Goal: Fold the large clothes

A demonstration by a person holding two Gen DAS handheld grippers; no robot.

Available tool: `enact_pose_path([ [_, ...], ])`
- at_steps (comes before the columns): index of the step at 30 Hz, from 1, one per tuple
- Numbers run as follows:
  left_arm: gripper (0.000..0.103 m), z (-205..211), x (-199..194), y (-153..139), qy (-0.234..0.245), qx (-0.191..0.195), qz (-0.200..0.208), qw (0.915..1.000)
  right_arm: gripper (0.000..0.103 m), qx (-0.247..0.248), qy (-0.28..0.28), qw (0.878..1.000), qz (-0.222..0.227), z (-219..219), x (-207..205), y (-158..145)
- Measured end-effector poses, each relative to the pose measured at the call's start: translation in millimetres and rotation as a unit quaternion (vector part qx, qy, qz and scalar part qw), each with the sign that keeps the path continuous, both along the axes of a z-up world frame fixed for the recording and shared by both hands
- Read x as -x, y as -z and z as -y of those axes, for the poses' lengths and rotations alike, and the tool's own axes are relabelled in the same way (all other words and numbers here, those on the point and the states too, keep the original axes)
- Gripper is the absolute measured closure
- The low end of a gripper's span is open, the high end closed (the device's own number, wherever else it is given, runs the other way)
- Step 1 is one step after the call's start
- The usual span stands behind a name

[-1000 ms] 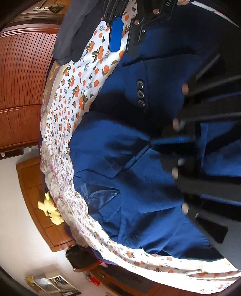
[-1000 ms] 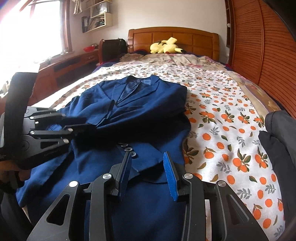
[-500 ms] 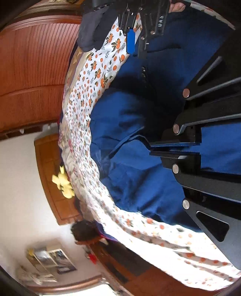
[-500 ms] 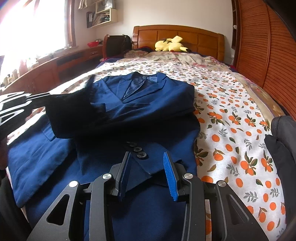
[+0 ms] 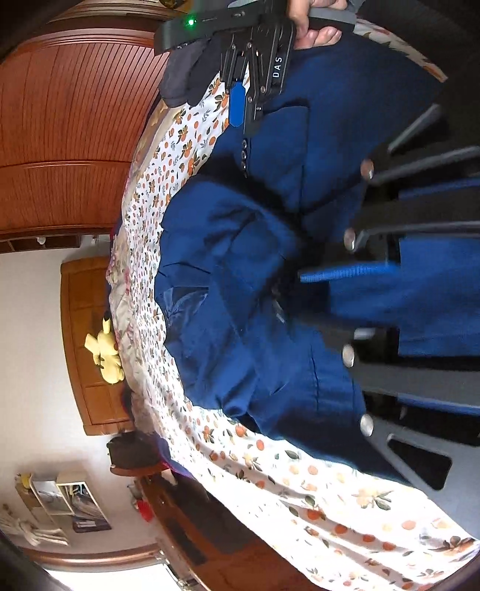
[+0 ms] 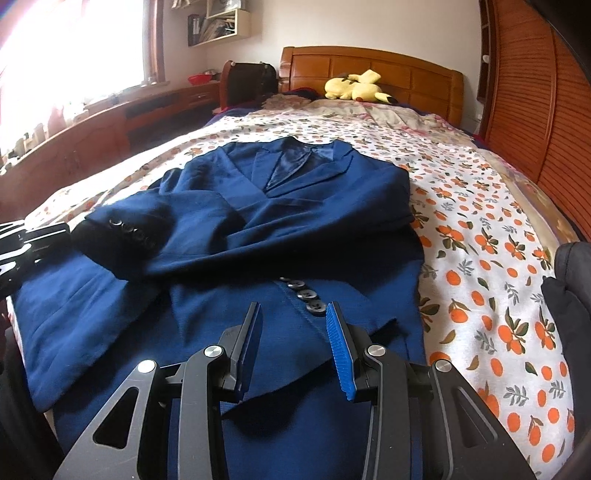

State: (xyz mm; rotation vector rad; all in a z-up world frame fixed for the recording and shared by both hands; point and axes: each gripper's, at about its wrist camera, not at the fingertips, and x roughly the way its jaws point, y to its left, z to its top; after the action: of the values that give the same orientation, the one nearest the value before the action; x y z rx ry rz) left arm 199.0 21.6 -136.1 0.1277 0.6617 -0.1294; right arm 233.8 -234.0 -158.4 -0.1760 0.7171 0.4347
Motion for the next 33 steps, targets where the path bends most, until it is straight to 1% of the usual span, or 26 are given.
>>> enact_pose_path([
  [2,0.073,-7.9,3.9,-2.1,-0.005,0.006,0.004,1.0000,0.068,-0.001,-0.006,1.000,-0.001,-3.6,1.2,1.0],
  [4,0.066,-18.5,5.8,-3.4,-0.009,0.015,0.006,0.9998,0.067,0.001,-0.013,1.000,-0.001,-8.9,3.2,2.1],
  [5,0.060,-23.3,5.6,-3.1,-0.013,0.016,0.007,0.9998,0.066,0.004,-0.017,1.000,-0.001,-12.3,4.6,3.0],
  [6,0.057,-27.8,3.6,-3.2,-0.016,0.015,0.008,0.9997,0.066,0.006,-0.021,1.000,-0.001,-15.4,5.6,4.0],
  [7,0.057,-32.7,0.8,-1.8,-0.019,0.014,0.007,0.9997,0.065,0.008,-0.024,1.000,-0.001,-17.9,6.0,4.8],
  [12,0.054,-59.0,-29.7,8.4,-0.031,0.012,-0.019,0.9993,0.053,0.015,-0.033,0.999,0.001,-28.9,10.3,8.5],
  [14,0.054,-69.4,-46.6,13.5,-0.038,0.006,-0.029,0.9988,0.041,0.015,-0.034,0.999,0.003,-32.2,10.8,9.5],
  [17,0.054,-80.3,-67.6,19.8,-0.042,0.006,-0.044,0.9981,0.041,0.021,-0.033,0.999,0.003,-35.6,9.5,12.4],
  [19,0.054,-89.4,-84.0,25.0,-0.040,0.016,-0.059,0.9973,0.041,0.025,-0.035,0.999,-0.002,-38.7,8.3,15.0],
  [22,0.054,-97.7,-109.7,36.2,-0.035,0.030,-0.094,0.9945,0.041,0.026,-0.038,0.999,-0.004,-40.1,8.9,16.3],
  [25,0.054,-99.6,-128.5,45.4,-0.034,0.024,-0.110,0.9931,0.041,0.023,-0.038,0.999,-0.008,-39.6,8.1,17.9],
  [30,0.054,-97.1,-147.6,57.2,-0.028,0.017,-0.130,0.9909,0.041,0.023,-0.040,0.999,-0.013,-40.0,7.1,19.3],
  [33,0.054,-93.4,-154.0,63.9,-0.020,0.022,-0.142,0.9894,0.041,0.026,-0.043,0.999,-0.011,-41.9,8.4,19.0],
])
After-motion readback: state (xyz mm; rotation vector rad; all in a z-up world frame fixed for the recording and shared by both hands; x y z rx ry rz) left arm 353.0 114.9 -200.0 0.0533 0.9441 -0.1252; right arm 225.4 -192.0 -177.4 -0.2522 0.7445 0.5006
